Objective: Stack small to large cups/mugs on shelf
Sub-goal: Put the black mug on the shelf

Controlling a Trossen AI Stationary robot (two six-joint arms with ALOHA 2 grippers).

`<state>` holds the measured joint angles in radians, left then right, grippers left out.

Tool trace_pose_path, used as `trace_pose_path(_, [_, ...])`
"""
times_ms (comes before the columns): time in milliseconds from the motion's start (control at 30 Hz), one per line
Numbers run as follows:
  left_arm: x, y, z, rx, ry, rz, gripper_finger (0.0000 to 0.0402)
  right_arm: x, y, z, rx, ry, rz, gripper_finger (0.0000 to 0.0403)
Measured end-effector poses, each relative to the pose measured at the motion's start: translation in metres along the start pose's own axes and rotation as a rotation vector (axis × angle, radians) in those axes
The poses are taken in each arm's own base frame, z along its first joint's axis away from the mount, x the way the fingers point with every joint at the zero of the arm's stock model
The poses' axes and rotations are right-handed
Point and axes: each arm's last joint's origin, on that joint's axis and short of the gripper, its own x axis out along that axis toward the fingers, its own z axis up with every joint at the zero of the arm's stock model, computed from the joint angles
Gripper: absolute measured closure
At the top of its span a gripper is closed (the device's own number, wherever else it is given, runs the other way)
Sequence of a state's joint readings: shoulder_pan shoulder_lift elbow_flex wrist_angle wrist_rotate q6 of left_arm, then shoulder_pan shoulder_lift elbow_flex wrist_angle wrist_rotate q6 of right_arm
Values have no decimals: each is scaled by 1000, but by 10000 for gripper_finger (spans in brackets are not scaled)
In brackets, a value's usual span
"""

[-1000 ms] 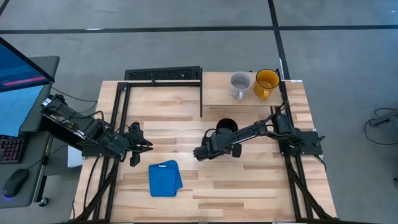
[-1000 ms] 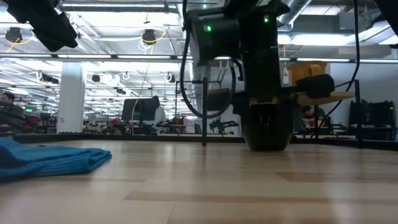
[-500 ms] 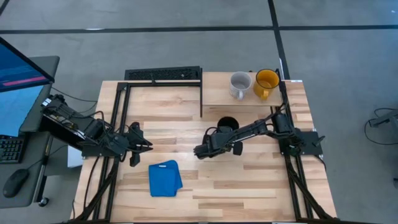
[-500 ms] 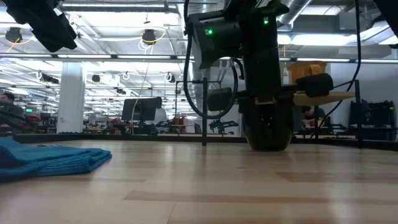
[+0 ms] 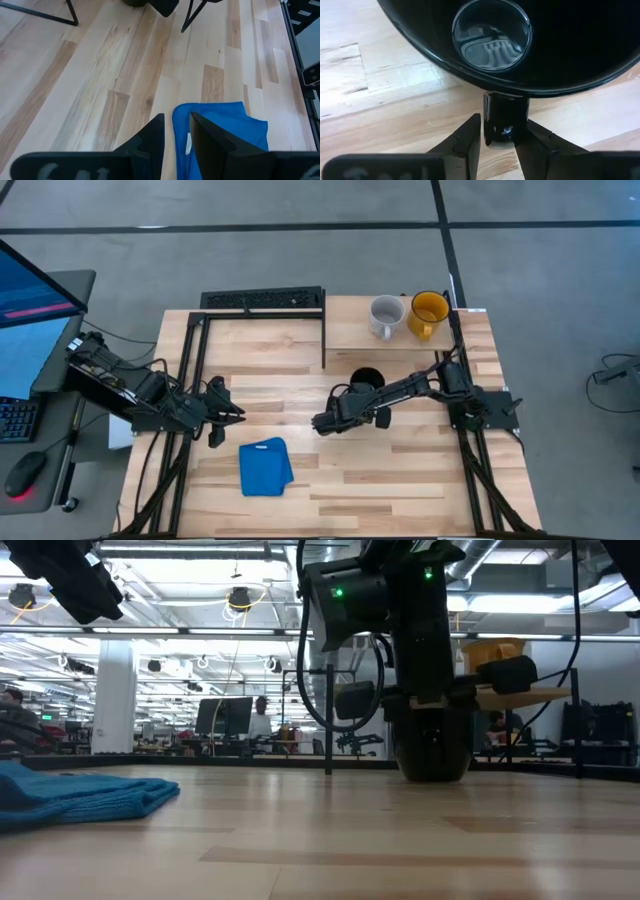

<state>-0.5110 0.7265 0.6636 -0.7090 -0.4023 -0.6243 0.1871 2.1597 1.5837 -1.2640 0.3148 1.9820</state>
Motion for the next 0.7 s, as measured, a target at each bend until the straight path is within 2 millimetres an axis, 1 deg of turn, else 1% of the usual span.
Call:
trace_pose_path(133, [0,0,0,0,0,0,319,1,1,2,5,1,-2,265])
trace_pose_path(433, [0,0,0,0,0,0,319,2,2,6,15,2,-6,234])
trace_pose_path(567, [0,0,0,0,0,0,319,2,3,6,1,2,-7,231])
trace_pose_path(700, [0,0,0,0,0,0,319,2,3,6,-10,2,-6,236])
